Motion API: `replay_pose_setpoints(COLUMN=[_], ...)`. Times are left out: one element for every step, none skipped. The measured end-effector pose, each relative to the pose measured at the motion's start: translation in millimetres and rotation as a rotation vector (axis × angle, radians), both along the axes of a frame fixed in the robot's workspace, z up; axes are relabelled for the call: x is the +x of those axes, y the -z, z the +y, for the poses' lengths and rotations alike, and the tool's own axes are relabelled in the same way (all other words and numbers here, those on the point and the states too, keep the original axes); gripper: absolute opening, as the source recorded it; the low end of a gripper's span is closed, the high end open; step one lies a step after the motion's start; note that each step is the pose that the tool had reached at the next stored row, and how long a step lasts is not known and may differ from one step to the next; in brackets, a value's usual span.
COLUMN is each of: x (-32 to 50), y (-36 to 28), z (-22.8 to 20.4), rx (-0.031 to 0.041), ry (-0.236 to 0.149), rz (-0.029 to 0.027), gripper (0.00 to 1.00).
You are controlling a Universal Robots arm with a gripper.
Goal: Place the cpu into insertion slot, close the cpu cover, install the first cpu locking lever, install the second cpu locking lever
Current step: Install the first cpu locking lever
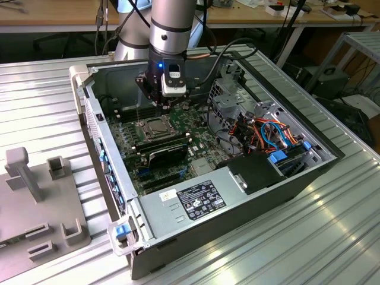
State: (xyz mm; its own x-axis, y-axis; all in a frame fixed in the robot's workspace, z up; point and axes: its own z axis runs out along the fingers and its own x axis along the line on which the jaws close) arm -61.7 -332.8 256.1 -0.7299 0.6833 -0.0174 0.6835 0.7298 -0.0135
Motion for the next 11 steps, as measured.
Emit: replay_pose_setpoints(x=[0.0,0.0,0.0,0.0,0.0,0.0,0.0,0.0,0.0,0.0,0.0], y=[0.0,0.0,0.0,0.0,-0.1,-0.2,-0.4,-0.4,-0.5,-0.6,-0.6], z=[0.0,0.0,0.0,0.0,0.0,0.0,0.0,0.0,0.0,0.0,0.0], rx=[0.0000,0.0000,0.0000,0.0001,0.0001,0.0001,0.0001,0.0002,0.0002,0.0001,0.0001], ry=[0.000,0.000,0.000,0.000,-0.001,-0.001,-0.003,-0.007,-0.010,-0.014,-0.016], rz=[0.0001,0.0001,0.0000,0.0000,0.0000,0.0000,0.0001,0.0000,0.0000,0.0001,0.0001], gripper=[0.11,0.11,0.11,0.11,0.11,0.11,0.11,0.11,0.11,0.11,0.11])
